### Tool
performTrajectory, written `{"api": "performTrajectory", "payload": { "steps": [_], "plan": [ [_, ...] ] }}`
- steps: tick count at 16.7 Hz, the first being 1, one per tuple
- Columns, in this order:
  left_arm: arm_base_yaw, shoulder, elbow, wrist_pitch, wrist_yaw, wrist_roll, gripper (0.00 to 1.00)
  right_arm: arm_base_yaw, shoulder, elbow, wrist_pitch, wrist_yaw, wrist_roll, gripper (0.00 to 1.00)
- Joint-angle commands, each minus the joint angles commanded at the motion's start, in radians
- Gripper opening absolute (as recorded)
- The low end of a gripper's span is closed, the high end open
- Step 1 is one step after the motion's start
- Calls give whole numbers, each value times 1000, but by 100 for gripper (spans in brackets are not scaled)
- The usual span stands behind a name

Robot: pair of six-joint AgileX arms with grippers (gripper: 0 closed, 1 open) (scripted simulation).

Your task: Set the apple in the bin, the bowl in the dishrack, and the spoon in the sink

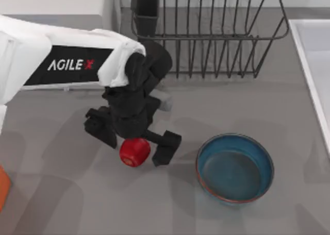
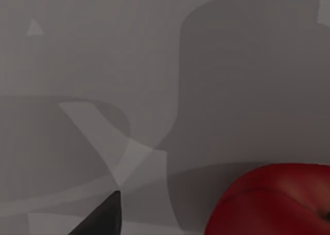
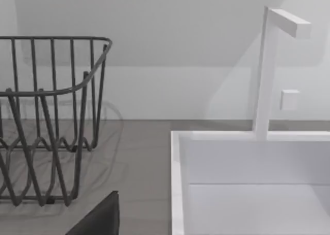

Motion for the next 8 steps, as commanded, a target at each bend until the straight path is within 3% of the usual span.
{"api": "performTrajectory", "payload": {
  "steps": [1,8],
  "plan": [
    [0,0,0,0,0,0,100,0,0,0,0,0,0,100],
    [0,0,0,0,0,0,47,0,0,0,0,0,0,100]
  ]
}}
